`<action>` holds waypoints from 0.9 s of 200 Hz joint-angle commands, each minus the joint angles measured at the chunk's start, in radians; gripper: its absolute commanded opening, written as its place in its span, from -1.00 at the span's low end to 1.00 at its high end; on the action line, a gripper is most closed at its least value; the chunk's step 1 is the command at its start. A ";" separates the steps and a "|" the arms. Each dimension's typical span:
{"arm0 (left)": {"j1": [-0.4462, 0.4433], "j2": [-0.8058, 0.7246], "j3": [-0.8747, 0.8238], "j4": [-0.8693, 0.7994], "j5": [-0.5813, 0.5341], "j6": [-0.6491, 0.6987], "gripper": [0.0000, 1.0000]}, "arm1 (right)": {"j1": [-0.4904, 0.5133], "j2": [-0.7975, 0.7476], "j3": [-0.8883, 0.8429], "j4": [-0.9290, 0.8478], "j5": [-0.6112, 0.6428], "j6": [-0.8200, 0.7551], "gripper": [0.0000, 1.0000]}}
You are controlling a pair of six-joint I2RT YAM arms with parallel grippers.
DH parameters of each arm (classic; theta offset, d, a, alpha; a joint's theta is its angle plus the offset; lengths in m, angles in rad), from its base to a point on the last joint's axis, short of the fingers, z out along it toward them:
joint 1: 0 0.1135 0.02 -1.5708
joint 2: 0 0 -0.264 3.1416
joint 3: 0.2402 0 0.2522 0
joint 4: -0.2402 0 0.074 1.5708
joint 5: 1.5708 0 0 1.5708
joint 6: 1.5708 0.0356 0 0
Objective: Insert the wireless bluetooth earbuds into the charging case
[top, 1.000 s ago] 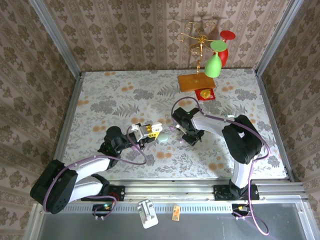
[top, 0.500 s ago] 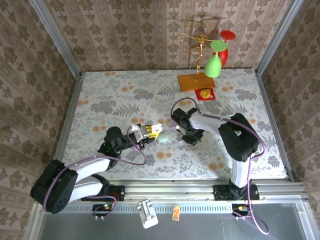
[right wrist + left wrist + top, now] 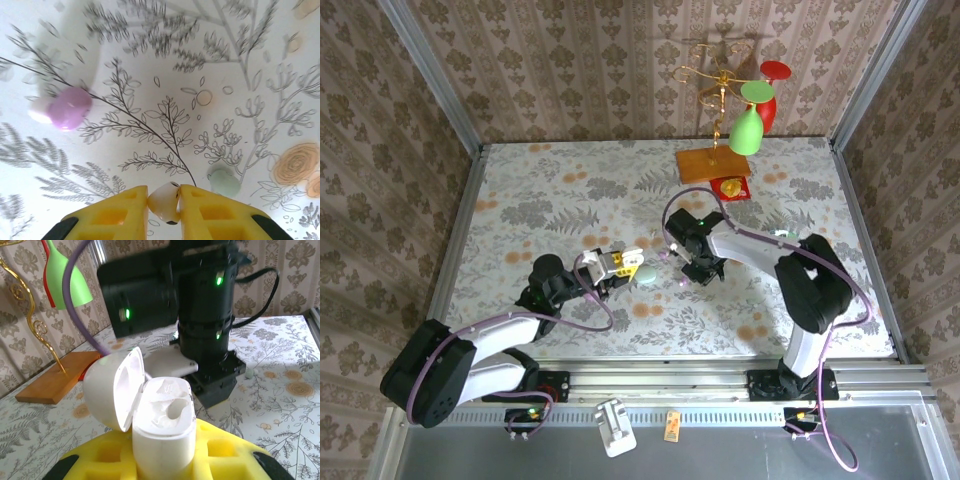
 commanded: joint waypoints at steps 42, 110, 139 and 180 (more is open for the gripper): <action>-0.006 0.024 -0.006 0.064 -0.016 -0.010 -1.00 | -0.041 -0.227 -0.054 0.155 -0.319 0.049 -0.52; -0.008 0.152 0.012 0.215 -0.009 -0.075 -1.00 | -0.049 -0.419 -0.098 0.351 -0.632 0.128 -0.52; -0.011 0.206 0.031 0.268 -0.010 -0.099 -1.00 | -0.038 -0.434 -0.103 0.441 -0.710 0.178 -0.53; -0.013 0.254 0.048 0.306 -0.010 -0.137 -1.00 | -0.011 -0.419 -0.092 0.546 -0.752 0.227 -0.56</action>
